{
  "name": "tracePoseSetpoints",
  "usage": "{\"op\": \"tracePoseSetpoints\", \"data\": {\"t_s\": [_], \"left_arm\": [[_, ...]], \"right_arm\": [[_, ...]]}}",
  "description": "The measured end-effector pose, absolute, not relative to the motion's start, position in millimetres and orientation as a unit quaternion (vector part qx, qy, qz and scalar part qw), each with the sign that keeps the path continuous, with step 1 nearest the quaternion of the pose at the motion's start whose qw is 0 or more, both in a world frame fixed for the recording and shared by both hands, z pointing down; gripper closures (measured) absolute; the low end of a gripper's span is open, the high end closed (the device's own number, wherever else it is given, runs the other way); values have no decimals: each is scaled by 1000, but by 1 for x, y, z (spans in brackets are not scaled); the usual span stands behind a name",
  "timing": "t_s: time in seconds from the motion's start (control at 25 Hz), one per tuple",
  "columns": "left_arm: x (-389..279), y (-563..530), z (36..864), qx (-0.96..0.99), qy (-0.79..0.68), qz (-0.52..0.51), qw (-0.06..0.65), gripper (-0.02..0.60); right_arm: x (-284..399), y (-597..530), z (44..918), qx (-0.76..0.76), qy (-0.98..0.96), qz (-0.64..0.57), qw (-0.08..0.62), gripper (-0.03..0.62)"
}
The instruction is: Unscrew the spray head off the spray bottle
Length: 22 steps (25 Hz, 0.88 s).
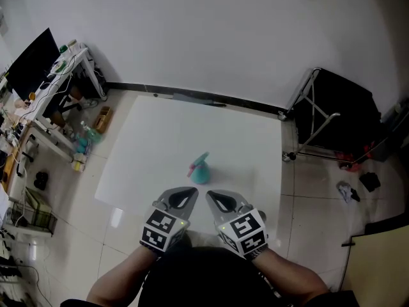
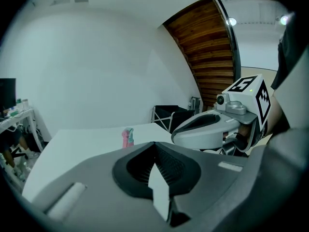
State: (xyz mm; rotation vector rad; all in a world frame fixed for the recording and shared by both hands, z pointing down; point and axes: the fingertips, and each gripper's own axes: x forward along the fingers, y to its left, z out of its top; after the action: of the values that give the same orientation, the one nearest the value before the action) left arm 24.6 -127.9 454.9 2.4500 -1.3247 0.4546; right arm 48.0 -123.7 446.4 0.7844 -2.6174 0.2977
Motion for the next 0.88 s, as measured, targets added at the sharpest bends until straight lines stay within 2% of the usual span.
{"op": "tracePoseSetpoints", "data": {"t_s": [0.88], "left_arm": [[29, -125, 447, 856, -470, 153, 150, 565]], "right_arm": [[52, -119, 444, 283, -933, 106, 197, 602]]}}
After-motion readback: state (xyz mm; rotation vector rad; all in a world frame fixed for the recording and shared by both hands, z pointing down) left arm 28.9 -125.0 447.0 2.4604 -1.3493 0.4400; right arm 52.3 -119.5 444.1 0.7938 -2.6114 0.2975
